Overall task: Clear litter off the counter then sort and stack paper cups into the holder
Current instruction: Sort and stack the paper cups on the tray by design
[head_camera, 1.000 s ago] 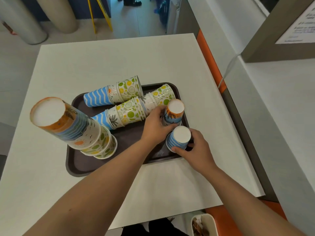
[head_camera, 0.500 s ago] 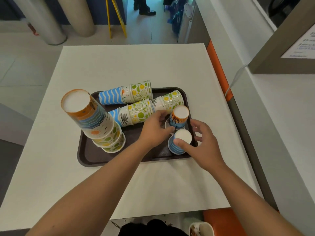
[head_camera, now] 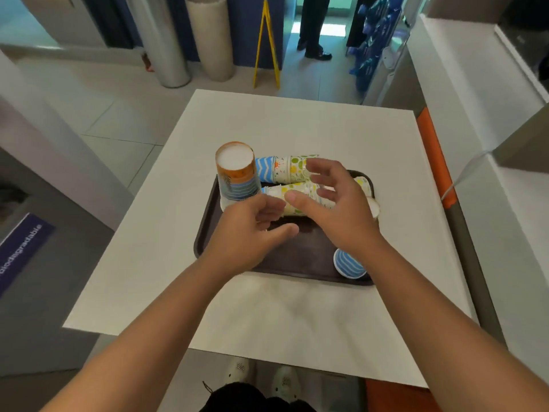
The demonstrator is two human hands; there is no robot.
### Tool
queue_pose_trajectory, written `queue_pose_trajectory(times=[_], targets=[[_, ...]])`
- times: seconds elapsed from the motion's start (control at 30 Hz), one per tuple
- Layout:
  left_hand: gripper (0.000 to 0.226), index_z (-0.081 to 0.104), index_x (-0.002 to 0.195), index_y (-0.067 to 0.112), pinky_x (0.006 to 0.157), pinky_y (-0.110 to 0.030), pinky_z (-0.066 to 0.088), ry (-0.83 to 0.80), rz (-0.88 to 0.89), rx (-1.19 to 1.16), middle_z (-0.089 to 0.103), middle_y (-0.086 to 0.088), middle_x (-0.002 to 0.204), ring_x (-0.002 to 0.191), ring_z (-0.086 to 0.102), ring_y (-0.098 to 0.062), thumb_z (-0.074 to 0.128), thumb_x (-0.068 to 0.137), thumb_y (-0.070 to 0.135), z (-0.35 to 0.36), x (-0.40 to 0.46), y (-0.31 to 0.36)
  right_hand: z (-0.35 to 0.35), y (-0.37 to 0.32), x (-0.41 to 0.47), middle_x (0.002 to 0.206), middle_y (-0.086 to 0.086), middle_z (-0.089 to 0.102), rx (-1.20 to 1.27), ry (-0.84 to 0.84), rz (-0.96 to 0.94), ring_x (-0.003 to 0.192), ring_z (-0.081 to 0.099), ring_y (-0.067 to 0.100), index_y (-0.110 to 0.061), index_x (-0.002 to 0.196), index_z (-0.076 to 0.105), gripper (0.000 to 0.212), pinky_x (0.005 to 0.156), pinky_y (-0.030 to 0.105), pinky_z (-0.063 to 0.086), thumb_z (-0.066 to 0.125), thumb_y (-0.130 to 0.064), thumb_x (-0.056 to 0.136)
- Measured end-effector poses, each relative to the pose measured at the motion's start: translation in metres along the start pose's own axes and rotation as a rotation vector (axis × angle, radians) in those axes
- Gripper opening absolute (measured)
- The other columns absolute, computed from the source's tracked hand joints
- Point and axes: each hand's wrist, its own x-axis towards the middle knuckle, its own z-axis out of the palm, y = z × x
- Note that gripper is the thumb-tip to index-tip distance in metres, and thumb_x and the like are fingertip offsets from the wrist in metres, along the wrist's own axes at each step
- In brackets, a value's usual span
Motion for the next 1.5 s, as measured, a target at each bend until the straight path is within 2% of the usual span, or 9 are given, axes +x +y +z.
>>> queue_pose_trajectory(times=[0.13,0.2,0.3,0.43,0.6,0.77,1.0,1.23,1.5], targets=[[0.039,0.069,0.106,0.019,0.087,-0.022,0.055,0.02,-0.086,0.018,0.072,0.01,0.098,0.091,0.068,-0.002,0.085,0.072,0.03,-0.038,-0.023,-0.019,0.037,-0.021,0.021,0.137,-0.013,0.05,-0.044,-0.118,-0.03,0.126,0.047,0.002,-0.03,0.136,0.044,0.082,0.102,0.025,0.041,0.084,-0.047,0.066],[0.043,0.068,0.105,0.019,0.081,-0.016,0.055,0.041,-0.118,0.063,0.071,0.012,0.094,0.086,0.067,0.0,0.087,0.069,0.034,-0.055,-0.026,-0.03,0.056,-0.027,0.029,0.14,-0.012,0.048,-0.074,-0.162,-0.027,0.128,0.045,0.004,-0.03,0.138,0.041,0.091,0.102,0.025,0.04,0.086,-0.049,0.061],[0.056,0.064,0.11,0.02,0.074,-0.008,0.047,0.071,-0.145,0.164,0.066,0.015,0.098,0.088,0.062,0.003,0.087,0.065,0.043,-0.073,-0.022,-0.046,0.076,-0.029,0.037,0.126,-0.012,0.059,-0.089,-0.162,-0.012,0.117,0.054,0.003,-0.026,0.13,0.048,0.08,0.097,0.025,0.048,0.087,-0.044,0.062],[0.082,0.054,0.132,0.016,0.096,-0.024,0.048,0.075,-0.134,0.19,0.062,0.003,0.127,0.115,0.058,-0.01,0.088,0.063,0.044,-0.075,-0.006,-0.068,0.09,-0.033,0.037,0.108,-0.016,0.064,-0.09,-0.11,0.002,0.098,0.06,-0.006,-0.027,0.12,0.054,0.063,0.082,0.017,0.051,0.084,-0.044,0.068],[0.069,0.05,0.117,0.04,0.073,-0.003,0.043,0.003,-0.014,0.043,0.06,0.027,0.105,0.096,0.057,0.018,0.091,0.062,0.034,-0.06,0.015,-0.071,0.095,-0.043,0.038,0.1,-0.021,0.065,-0.09,-0.026,0.023,0.09,0.061,-0.012,-0.028,0.113,0.058,0.055,0.073,0.011,0.05,0.084,-0.044,0.067],[0.081,0.051,0.127,0.029,0.083,-0.018,0.05,0.028,0.005,-0.048,0.063,0.016,0.119,0.104,0.061,-0.002,0.091,0.058,0.04,-0.048,0.034,-0.084,0.088,-0.057,0.041,0.106,-0.016,0.066,-0.071,0.071,0.031,0.097,0.064,-0.001,-0.029,0.115,0.057,0.056,0.079,0.02,0.054,0.083,-0.046,0.068],[0.081,0.052,0.123,0.031,0.085,-0.027,0.054,0.008,0.048,-0.035,0.064,0.016,0.115,0.102,0.062,-0.002,0.091,0.053,0.044,-0.054,0.041,-0.089,0.068,-0.082,0.042,0.108,-0.009,0.069,-0.027,0.25,-0.016,0.094,0.066,0.001,-0.021,0.116,0.061,0.052,0.075,0.02,0.054,0.08,-0.045,0.073],[0.084,0.054,0.123,0.029,0.089,-0.032,0.055,0.049,0.101,-0.123,0.063,0.015,0.117,0.104,0.062,-0.001,0.089,0.05,0.051,-0.069,0.043,-0.077,0.032,-0.084,0.04,0.106,-0.007,0.071,-0.032,0.494,-0.019,0.097,0.068,0.008,-0.025,0.109,0.062,0.051,0.086,0.039,0.057,0.076,-0.054,0.07],[0.079,0.054,0.119,0.031,0.09,-0.037,0.055,0.106,0.28,-0.131,0.062,0.01,0.118,0.109,0.061,-0.006,0.085,0.051,0.058,-0.083,0.047,-0.03,0.008,-0.065,0.027,0.109,-0.01,0.068,-0.111,0.596,0.08,0.098,0.065,0.004,-0.023,0.116,0.059,0.055,0.084,0.028,0.056,0.076,-0.053,0.073]])
